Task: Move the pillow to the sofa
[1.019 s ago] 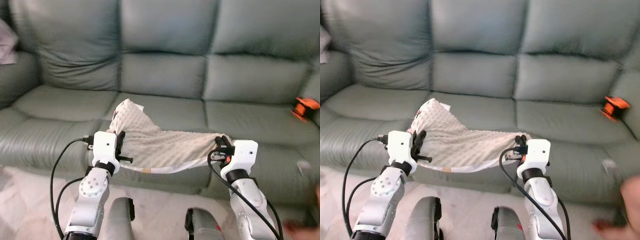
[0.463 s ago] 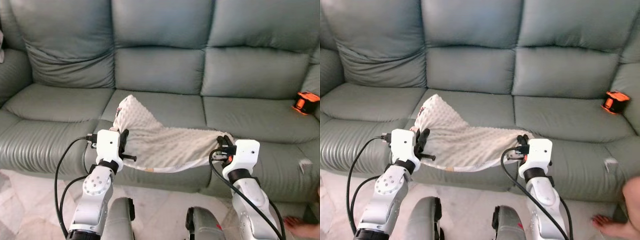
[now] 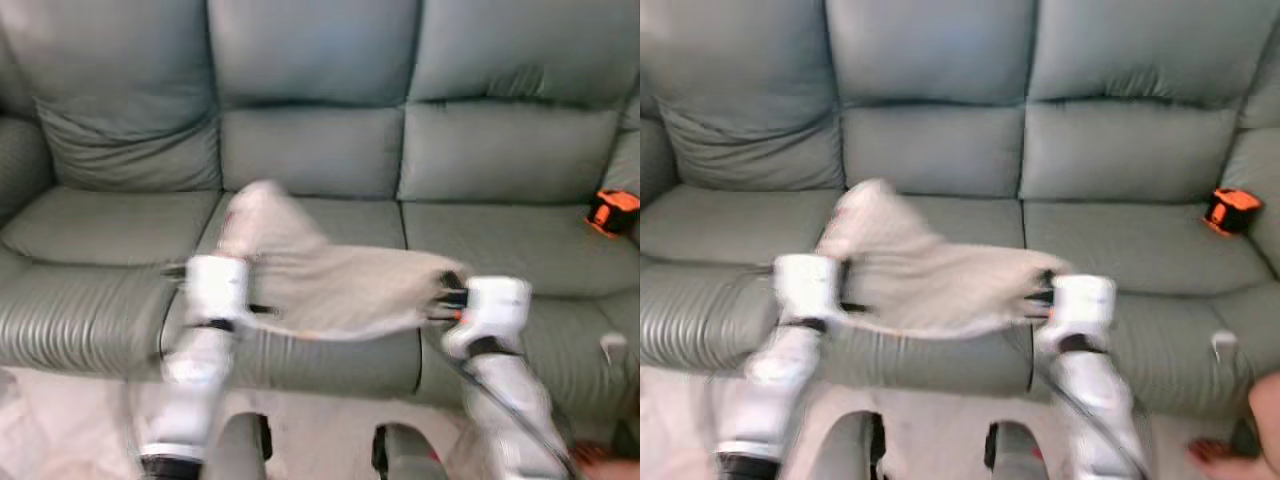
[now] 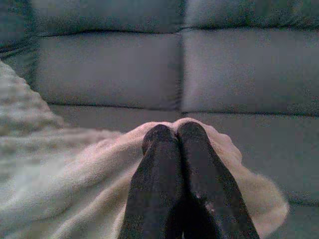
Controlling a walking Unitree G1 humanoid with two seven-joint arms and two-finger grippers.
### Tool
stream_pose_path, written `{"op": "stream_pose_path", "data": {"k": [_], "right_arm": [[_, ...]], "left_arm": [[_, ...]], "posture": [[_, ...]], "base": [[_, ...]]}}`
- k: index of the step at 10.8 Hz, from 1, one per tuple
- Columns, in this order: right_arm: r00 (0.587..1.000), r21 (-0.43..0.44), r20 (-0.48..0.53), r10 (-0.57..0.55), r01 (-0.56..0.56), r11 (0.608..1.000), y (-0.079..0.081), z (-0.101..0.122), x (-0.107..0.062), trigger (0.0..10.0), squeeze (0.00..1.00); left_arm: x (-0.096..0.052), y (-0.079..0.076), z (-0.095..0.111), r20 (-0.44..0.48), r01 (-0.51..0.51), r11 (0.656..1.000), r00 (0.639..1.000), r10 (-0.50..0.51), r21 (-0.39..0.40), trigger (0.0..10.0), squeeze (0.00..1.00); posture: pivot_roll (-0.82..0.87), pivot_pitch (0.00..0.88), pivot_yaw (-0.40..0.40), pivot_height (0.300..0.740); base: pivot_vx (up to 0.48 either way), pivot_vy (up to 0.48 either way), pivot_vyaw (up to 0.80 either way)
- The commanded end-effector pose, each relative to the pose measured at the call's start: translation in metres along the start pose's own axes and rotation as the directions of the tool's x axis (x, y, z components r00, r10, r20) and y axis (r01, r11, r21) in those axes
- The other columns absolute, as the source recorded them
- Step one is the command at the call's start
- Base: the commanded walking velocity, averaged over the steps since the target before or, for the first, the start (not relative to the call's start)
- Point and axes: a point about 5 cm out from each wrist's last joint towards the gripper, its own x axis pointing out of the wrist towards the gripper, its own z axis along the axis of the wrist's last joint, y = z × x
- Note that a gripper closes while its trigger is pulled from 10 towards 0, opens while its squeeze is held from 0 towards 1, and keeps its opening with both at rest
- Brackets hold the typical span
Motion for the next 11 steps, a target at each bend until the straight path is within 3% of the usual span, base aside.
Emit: {"op": "stream_pose_path", "data": {"k": [1,7,11], "right_arm": [[0.999,0.015,0.030,0.031,-0.031,0.999,0.0109,0.0057,0.0041,10.0,0.00],[0.999,0.015,0.028,0.034,-0.034,0.999,0.0119,0.0050,0.0041,10.0,0.00],[0.999,0.018,0.030,0.035,-0.035,0.999,0.0125,0.0053,0.0049,10.0,0.00]], "left_arm": [[-0.0004,0.0130,0.0043,0.017,-0.036,0.999,0.999,0.036,0.019,10.0,0.00],[0.0003,0.0156,0.0013,-0.003,-0.069,0.998,0.998,0.069,0.011,10.0,0.00],[0.0014,0.0143,0.0014,-0.001,-0.058,0.998,0.998,0.058,0.023,10.0,0.00]], "posture": [[-0.04,0.000,0.017,0.650],[-0.04,0.000,0.018,0.650],[-0.05,0.000,0.019,0.650]], "base": [[0.270,0.000,0.00],[0.042,0.000,0.00],[0.000,0.471,0.00]]}}
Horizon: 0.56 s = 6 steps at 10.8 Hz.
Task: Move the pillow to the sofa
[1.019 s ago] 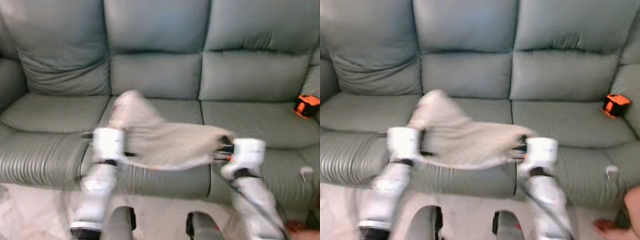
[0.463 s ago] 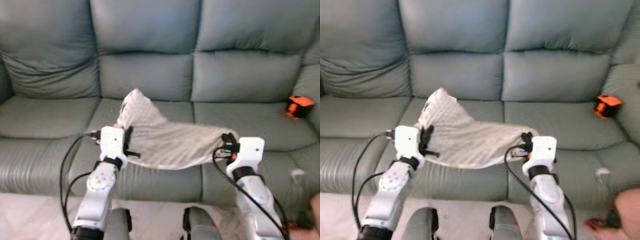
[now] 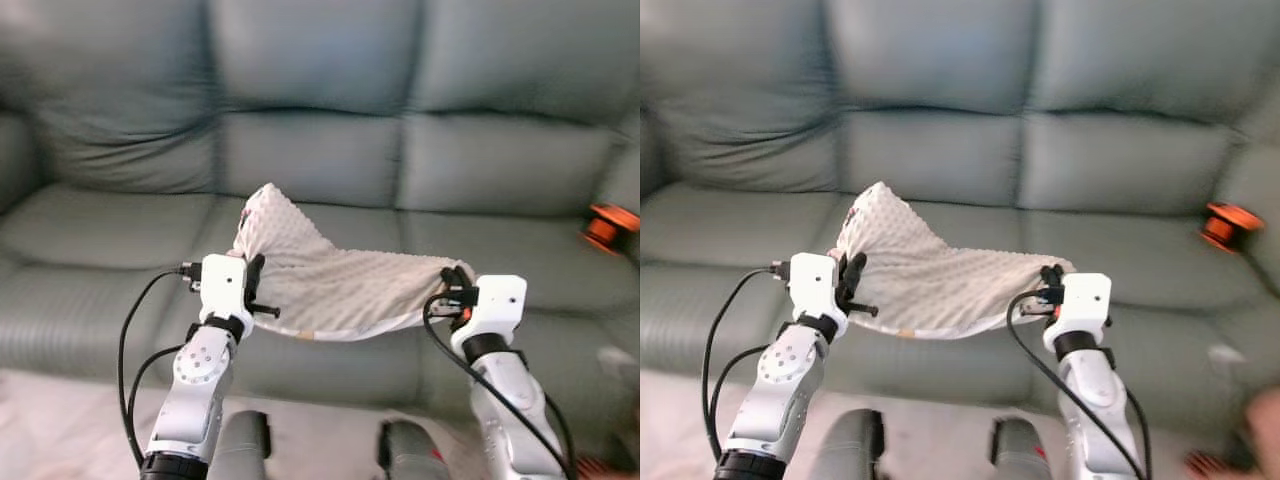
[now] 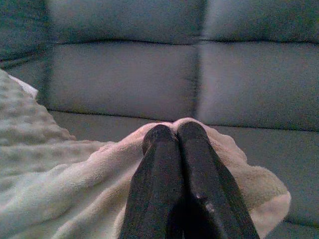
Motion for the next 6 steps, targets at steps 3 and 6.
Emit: {"op": "stream_pose_path", "data": {"k": [3,6], "right_arm": [[1.000,-0.007,0.022,0.001,-0.001,1.000,-0.0002,0.0043,0.0016,10.0,0.00],[1.000,-0.008,0.018,-0.005,0.005,1.000,-0.0011,0.0029,0.0006,10.0,0.00]], "left_arm": [[0.0017,-0.0022,0.0054,0.023,0.018,1.000,1.000,-0.018,0.001,10.0,0.00],[0.0006,-0.0091,0.0051,0.023,0.060,0.998,0.998,-0.060,-0.009,10.0,0.00]], "posture": [[-0.05,0.000,0.019,0.650],[-0.05,0.000,0.020,0.650]], "base": [[0.000,0.320,0.00],[0.000,0.000,0.00]]}}
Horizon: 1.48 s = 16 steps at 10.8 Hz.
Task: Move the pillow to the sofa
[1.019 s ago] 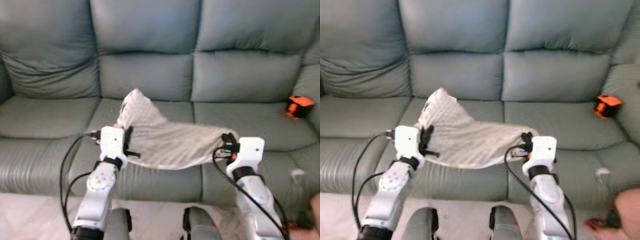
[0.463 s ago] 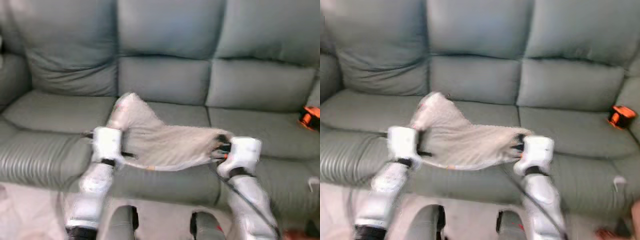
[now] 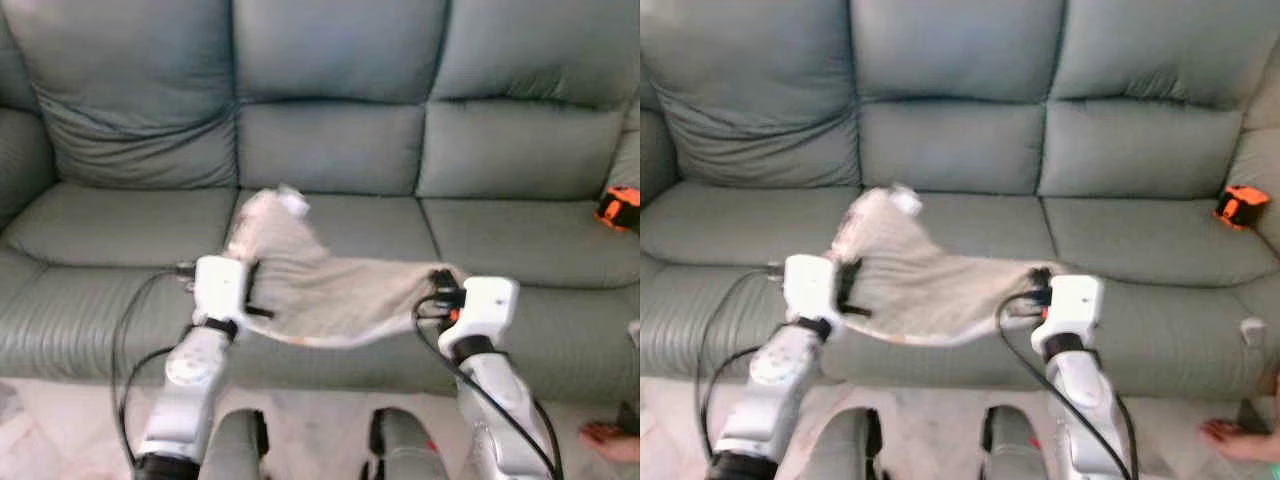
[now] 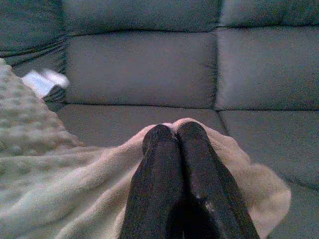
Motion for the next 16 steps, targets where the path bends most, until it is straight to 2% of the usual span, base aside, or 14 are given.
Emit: {"op": "stream_pose_path", "data": {"k": [1,4,7,12,16], "right_arm": [[1.000,-0.007,0.021,-0.015,0.015,1.000,-0.0045,0.0054,0.0018,10.0,0.00],[1.000,-0.008,0.020,-0.015,0.015,1.000,-0.0054,0.0053,0.0030,10.0,0.00],[1.000,-0.013,0.025,-0.005,0.006,1.000,-0.0040,0.0070,0.0053,10.0,0.00],[1.000,-0.026,0.028,0.011,-0.010,1.000,-0.0031,0.0072,0.0057,10.0,0.00],[1.000,-0.018,0.005,0.004,-0.004,1.000,-0.0061,0.0043,0.0023,10.0,0.00]], "left_arm": [[0.0021,-0.0088,0.0097,0.045,0.051,0.999,0.998,-0.050,-0.013,10.0,0.00],[0.0019,-0.0106,0.0099,0.050,0.066,0.998,0.997,-0.064,-0.024,10.0,0.00],[0.0014,-0.0082,0.0101,0.051,0.054,0.998,0.997,-0.053,-0.024,10.0,0.00],[0.0020,-0.0088,0.0091,0.043,0.060,0.998,0.997,-0.059,-0.024,10.0,0.00],[-0.0020,-0.0065,0.0061,0.028,0.032,0.999,0.999,-0.031,-0.021,10.0,0.00]], "posture": [[-0.04,0.000,0.019,0.650],[-0.04,0.000,0.014,0.650],[-0.04,0.000,0.010,0.650],[-0.04,0.000,0.010,0.650],[-0.04,0.000,0.012,0.650]], "base": [[0.000,0.000,0.00],[0.000,0.000,-0.58],[0.000,0.000,0.00],[0.404,0.000,0.00],[0.061,0.000,0.00]]}}
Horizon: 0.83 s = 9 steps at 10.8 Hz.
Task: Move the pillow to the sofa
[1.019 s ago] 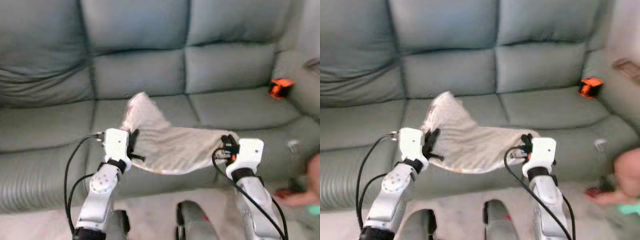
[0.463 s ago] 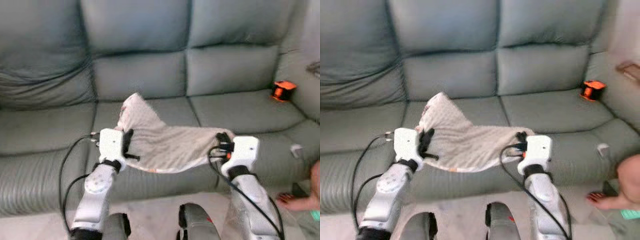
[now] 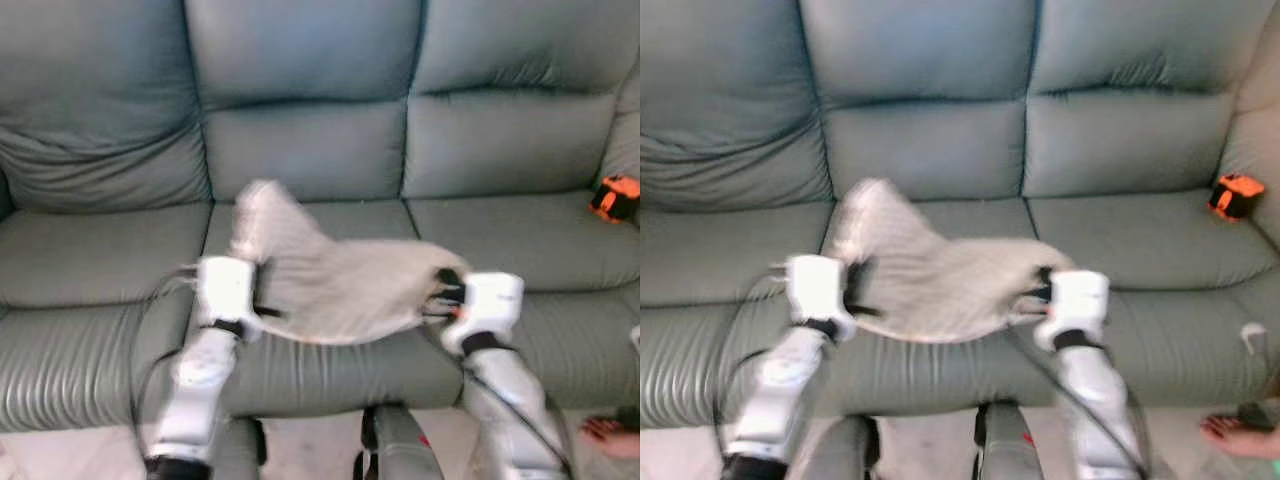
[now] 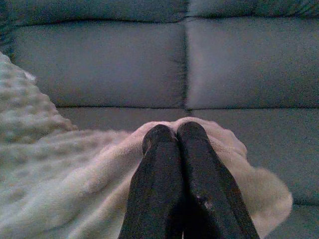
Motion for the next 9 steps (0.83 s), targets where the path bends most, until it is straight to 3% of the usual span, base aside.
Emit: {"op": "stream_pose_path", "data": {"k": [1,4,5,6,7,9], "right_arm": [[1.000,0.013,0.003,0.015,-0.015,1.000,0.004,0.004,0.001,10.0,0.00],[0.994,-0.015,-0.095,-0.051,0.050,0.999,-0.018,0.003,-0.001,10.0,0.00],[0.991,-0.008,-0.105,-0.077,0.077,0.997,-0.023,0.006,-0.004,10.0,0.00],[0.991,-0.029,-0.105,-0.081,0.078,0.996,-0.025,0.013,-0.003,10.0,0.00],[0.990,-0.055,-0.100,-0.101,0.096,0.994,-0.039,0.019,0.006,10.0,0.00],[0.983,-0.106,-0.124,-0.133,0.120,0.987,-0.068,0.026,0.019,10.0,0.00]], "left_arm": [[-0.005,0.010,-0.001,-0.014,-0.034,0.999,0.999,0.034,0.019,10.0,0.00],[-0.001,0.027,-0.009,-0.105,-0.145,0.989,0.984,0.147,0.031,10.0,0.00],[0.002,0.033,-0.010,-0.141,-0.178,0.984,0.974,0.175,-0.012,10.0,0.00],[0.006,0.036,-0.012,-0.176,-0.173,0.985,0.969,0.171,0.007,10.0,0.00],[0.016,0.037,-0.027,-0.277,-0.164,0.986,0.946,0.166,0.032,10.0,0.00],[0.035,0.040,-0.034,-0.343,-0.205,0.979,0.919,0.196,0.012,10.0,0.00]], "posture": [[-0.04,0.000,0.017,0.650],[-0.04,0.077,0.030,0.650],[-0.05,0.113,0.034,0.650],[-0.06,0.150,0.041,0.650],[-0.08,0.181,0.049,0.650],[-0.10,0.209,0.060,0.650]], "base": [[0.000,0.000,0.00],[0.000,0.000,0.00],[0.000,0.000,0.00],[0.000,0.000,0.00],[0.000,0.000,0.00],[0.000,0.000,0.00]]}}
